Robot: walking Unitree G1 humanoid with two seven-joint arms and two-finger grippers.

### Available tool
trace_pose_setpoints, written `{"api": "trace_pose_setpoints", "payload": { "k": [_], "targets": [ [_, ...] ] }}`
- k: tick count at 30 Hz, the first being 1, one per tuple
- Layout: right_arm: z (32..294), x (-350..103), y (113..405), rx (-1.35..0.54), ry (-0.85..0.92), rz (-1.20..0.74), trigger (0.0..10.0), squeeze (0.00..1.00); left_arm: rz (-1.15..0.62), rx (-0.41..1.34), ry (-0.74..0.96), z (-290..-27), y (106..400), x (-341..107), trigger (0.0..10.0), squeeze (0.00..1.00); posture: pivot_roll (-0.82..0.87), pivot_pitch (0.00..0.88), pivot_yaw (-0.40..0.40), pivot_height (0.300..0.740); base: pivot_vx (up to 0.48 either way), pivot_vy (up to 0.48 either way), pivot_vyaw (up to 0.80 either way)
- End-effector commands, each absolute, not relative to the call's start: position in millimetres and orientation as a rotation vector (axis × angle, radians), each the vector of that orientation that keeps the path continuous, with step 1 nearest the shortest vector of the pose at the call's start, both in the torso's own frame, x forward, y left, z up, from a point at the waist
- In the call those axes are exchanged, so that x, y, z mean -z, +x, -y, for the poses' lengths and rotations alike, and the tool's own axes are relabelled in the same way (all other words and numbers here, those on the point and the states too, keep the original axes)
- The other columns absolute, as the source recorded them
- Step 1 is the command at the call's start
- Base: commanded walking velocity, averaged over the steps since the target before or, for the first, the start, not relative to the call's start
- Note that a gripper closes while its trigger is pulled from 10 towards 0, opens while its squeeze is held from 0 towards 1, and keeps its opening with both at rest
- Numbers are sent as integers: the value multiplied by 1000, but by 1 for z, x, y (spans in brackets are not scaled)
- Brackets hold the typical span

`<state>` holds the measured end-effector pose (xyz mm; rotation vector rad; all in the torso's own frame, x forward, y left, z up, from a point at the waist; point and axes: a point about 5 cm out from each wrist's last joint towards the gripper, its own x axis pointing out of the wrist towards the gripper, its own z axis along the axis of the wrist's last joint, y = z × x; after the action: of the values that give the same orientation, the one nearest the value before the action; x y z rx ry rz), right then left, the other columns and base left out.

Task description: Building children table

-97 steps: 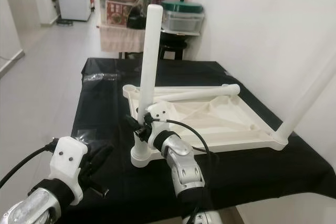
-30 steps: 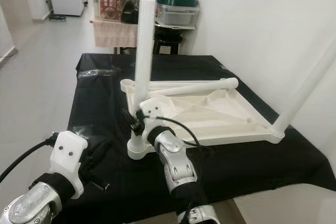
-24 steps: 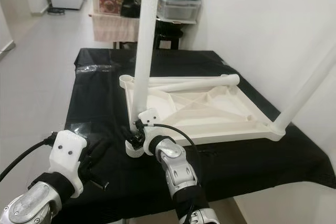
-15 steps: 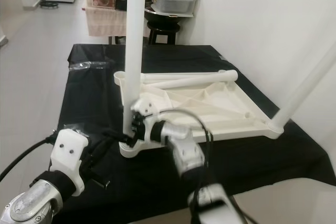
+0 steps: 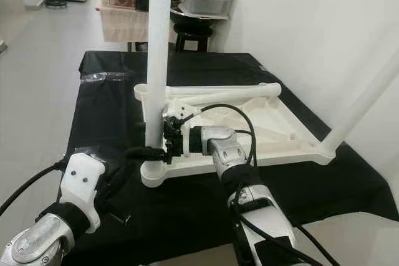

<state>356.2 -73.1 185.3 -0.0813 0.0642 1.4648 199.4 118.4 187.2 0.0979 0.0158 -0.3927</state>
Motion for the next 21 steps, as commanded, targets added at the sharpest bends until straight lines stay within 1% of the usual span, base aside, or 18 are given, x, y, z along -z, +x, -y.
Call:
{"api": "trace_pose_setpoints", "payload": {
  "k": [1, 7, 10, 14, 15, 17, 18, 19, 20, 21],
  "targets": [
    [68, -184, 353, -1527, -79, -65, 0, 0, -29, 399, 93, -116, 198, -185, 10000, 0, 184, 0, -148, 740, 0, 0, 0],
    [74, -183, 355, -1526, -76, -66, 0, 0, -31, 404, 91, -115, 198, -184, 10000, 0, 178, 0, -146, 740, 0, 0, 0],
    [86, -180, 356, -1492, -101, -57, 0, 0, -32, 406, 89, -115, 198, -184, 10000, 0, 167, 0, -145, 740, 0, 0, 0],
    [91, -180, 357, -1474, -110, -52, 0, 0, -32, 406, 89, -115, 198, -185, 10000, 0, 165, 0, -146, 740, 0, 0, 0],
    [97, -181, 357, -1435, -117, -42, 0, 0, -32, 406, 88, -115, 198, -185, 10000, 0, 165, 0, -146, 740, 0, 0, 0],
    [107, -171, 360, -1219, -127, -58, 0, 0, -33, 405, 87, -116, 197, -185, 10000, 0, 151, 0, -152, 740, 0, 0, 0],
    [107, -171, 360, -1219, -127, -58, 0, 0, -33, 405, 87, -116, 197, -185, 10000, 0, 151, 0, -152, 740, 0, 0, 0],
    [106, -143, 362, -649, -44, -105, 0, 0, -37, 405, 90, -117, 196, -184, 10000, 0, 143, 0, -160, 740, 0, 0, 0],
    [106, -143, 362, -649, -44, -105, 0, 0, -37, 405, 90, -117, 196, -184, 10000, 0, 143, 0, -160, 740, 0, 0, 0],
    [112, -131, 358, -370, 8, -144, 0, 0, -38, 405, 93, -118, 195, -185, 10000, 0, 142, 0, -158, 740, 0, 0, 0]
  ]
}}
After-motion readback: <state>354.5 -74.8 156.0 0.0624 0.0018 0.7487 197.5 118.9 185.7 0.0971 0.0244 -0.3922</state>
